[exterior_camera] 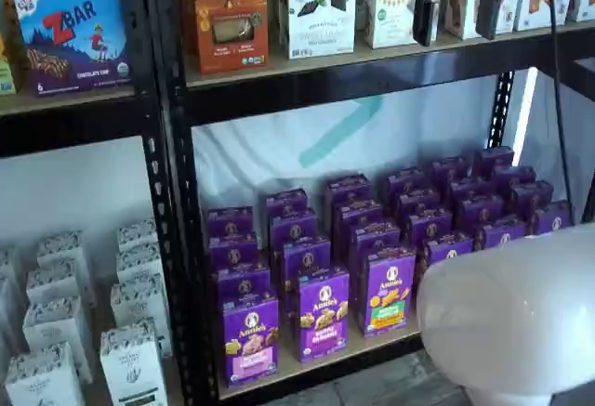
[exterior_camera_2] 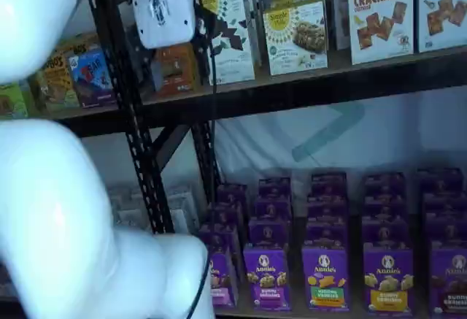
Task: Pick up the purple box with a pink patch in the middle, on the bottom shelf, the first box from the left
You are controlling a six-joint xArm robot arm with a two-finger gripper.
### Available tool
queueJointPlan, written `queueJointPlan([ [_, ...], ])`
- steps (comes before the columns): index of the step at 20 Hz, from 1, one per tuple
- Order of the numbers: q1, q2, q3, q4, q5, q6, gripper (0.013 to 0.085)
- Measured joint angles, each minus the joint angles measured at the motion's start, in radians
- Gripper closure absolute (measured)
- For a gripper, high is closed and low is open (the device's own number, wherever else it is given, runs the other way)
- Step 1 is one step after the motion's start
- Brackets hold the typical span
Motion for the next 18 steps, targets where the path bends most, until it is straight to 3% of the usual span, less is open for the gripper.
queueJointPlan([
  [3, -0.035, -0.014, 0.013, 0.038, -0.022, -0.019, 0.013],
  [6, -0.042, -0.018, 0.018, 0.047, -0.03, -0.024, 0.013],
  [14, 0.004, -0.029, 0.06, -0.012, -0.068, -0.002, 0.013],
  [18, 0.008, -0.041, 0.107, -0.018, -0.113, 0.0, 0.013],
])
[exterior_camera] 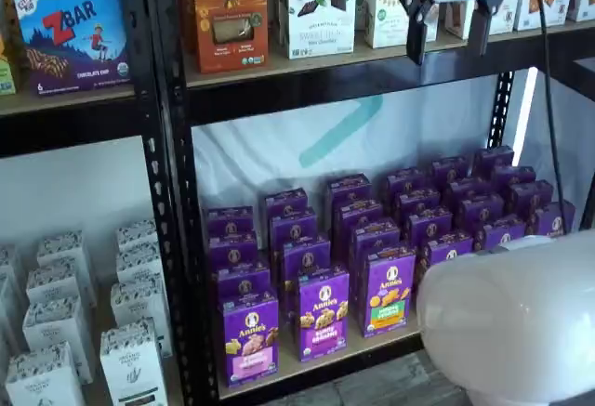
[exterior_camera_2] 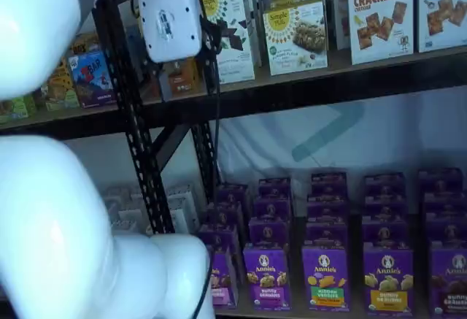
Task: Pick up the purple box with a pink patch in the middle, on the bottom shelf, the first box from the left
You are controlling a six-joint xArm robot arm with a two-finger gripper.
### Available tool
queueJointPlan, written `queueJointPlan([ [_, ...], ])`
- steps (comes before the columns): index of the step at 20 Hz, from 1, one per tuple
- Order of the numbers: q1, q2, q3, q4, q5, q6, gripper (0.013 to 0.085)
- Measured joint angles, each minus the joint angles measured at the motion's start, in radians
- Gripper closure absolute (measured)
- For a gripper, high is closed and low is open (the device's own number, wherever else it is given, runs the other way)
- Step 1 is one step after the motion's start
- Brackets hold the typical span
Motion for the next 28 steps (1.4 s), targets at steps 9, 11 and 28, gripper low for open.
queueJointPlan([
  [9, -0.004, -0.025, 0.155, -0.002, -0.147, -0.005, 0.013],
  [11, -0.004, -0.024, 0.185, 0.004, -0.174, -0.004, 0.013],
  [28, 0.056, -0.003, 0.5, 0.033, -0.49, 0.045, 0.013],
])
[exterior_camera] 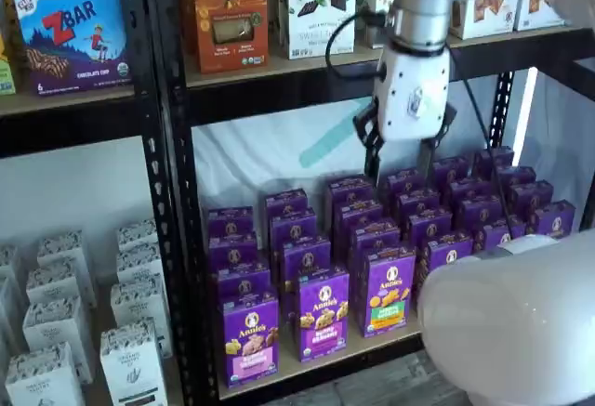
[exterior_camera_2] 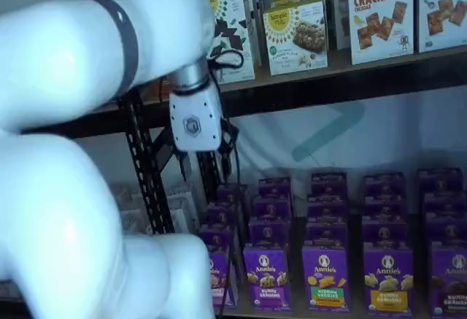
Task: Pick up the purple box with a pink patch in the middle, on the bottom shelf, the first box from the left
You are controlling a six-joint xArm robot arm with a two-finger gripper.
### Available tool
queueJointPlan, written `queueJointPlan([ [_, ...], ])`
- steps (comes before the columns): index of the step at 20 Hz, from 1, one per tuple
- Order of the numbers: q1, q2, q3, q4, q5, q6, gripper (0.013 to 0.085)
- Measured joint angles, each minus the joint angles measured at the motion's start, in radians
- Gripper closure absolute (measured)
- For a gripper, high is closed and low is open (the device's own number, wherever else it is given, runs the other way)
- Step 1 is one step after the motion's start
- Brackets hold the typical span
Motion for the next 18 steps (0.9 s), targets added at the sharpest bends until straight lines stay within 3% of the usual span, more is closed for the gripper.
queueJointPlan([
  [18, 0.112, 0.16, 0.253, -0.065, -0.418, 0.128, 0.013],
])
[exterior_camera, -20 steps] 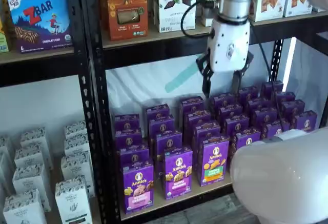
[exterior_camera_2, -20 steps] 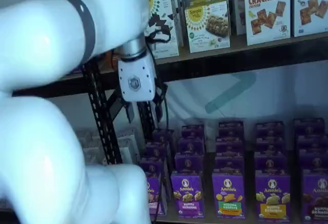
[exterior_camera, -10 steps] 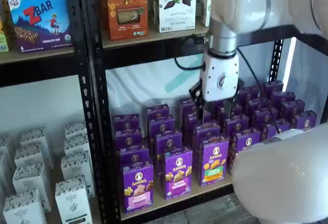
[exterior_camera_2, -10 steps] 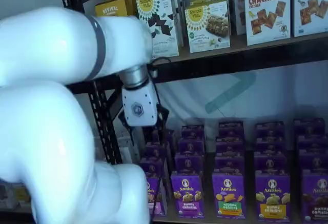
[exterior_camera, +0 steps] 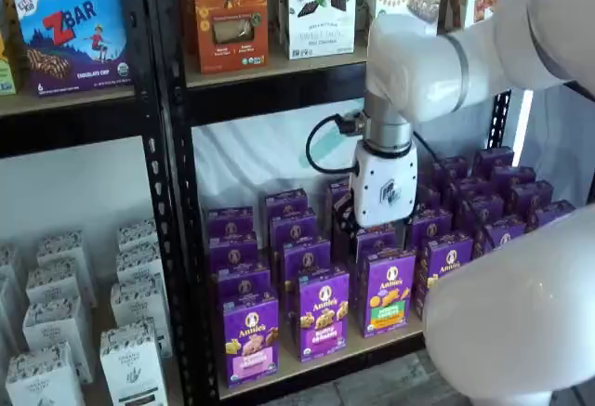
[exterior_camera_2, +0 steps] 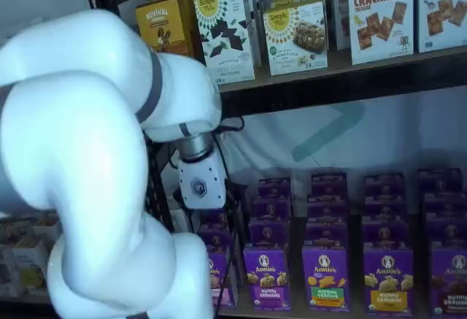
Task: Pick up the purple box with a pink patch in the middle, on the bottom shelf, the first box from the left
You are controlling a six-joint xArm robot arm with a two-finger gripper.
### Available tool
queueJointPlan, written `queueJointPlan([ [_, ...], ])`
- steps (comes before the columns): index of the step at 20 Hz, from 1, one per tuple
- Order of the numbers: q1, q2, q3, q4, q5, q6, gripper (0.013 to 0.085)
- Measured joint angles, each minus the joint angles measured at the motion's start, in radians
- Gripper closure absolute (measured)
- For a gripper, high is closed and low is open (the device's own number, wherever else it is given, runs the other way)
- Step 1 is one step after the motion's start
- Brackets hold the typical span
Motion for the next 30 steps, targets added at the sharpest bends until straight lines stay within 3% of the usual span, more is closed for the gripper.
queueJointPlan([
  [5, -0.006, 0.078, 0.041, 0.018, -0.132, -0.017, 0.013],
  [10, -0.026, 0.185, 0.062, 0.064, -0.274, -0.074, 0.013],
  [19, -0.037, 0.412, 0.034, 0.079, -0.455, -0.107, 0.013],
  [23, -0.034, 0.503, 0.017, 0.128, -0.547, -0.152, 0.013],
  [30, -0.026, 0.675, -0.072, 0.092, -0.609, -0.114, 0.013],
])
